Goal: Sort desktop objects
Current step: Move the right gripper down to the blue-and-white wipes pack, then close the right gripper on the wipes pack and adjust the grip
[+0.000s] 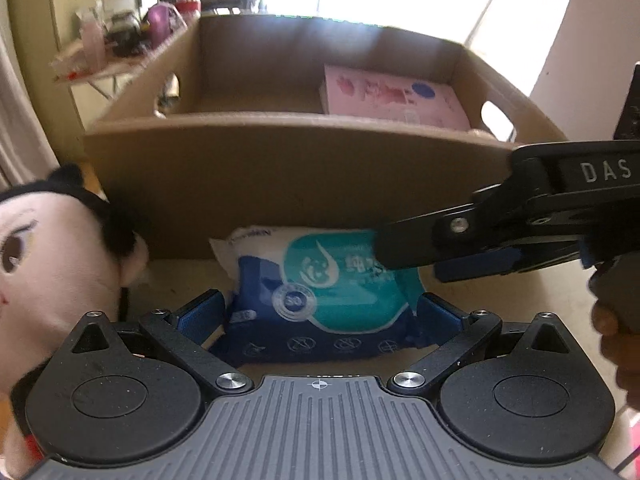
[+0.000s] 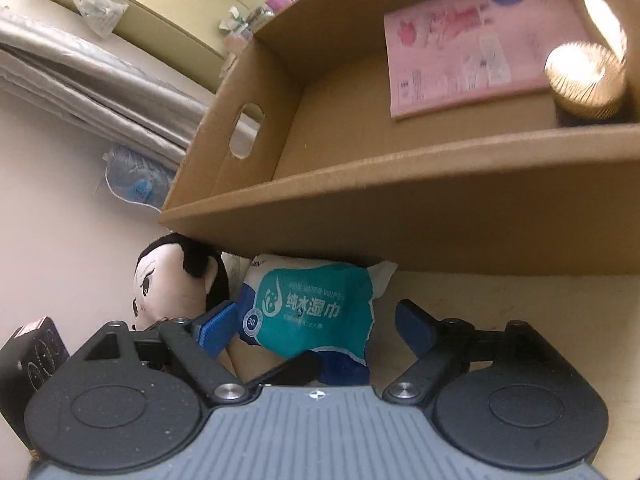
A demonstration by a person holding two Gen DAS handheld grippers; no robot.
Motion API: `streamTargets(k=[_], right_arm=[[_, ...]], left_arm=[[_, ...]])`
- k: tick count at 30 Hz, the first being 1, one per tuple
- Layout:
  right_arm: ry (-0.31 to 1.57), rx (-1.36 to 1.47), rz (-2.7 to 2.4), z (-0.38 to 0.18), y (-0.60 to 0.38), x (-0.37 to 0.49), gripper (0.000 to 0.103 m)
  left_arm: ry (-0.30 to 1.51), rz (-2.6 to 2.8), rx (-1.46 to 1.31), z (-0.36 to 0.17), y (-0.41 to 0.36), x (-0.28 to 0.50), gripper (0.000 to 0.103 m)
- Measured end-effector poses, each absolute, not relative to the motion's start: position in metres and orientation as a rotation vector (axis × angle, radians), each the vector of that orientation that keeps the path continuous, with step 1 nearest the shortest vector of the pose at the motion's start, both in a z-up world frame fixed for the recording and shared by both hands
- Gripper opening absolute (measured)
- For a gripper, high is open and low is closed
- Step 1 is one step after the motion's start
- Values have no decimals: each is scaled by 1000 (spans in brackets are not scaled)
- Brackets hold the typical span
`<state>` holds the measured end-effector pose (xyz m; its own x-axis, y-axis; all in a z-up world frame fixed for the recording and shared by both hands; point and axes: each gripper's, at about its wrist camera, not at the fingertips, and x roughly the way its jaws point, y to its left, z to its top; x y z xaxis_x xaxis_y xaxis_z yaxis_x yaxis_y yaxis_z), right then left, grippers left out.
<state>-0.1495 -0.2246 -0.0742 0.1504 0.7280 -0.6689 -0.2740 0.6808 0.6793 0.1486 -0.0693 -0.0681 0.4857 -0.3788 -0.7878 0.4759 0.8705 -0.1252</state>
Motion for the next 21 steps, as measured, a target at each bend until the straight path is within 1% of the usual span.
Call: streamTargets(k=[9, 21], right_arm=[[1264, 529, 829, -82, -224, -147, 90], [1282, 531, 815, -76, -250, -159, 90]], left_arm=[[938, -542, 150, -71, -74, 143, 103], [965, -624, 104, -67, -79, 120, 103]])
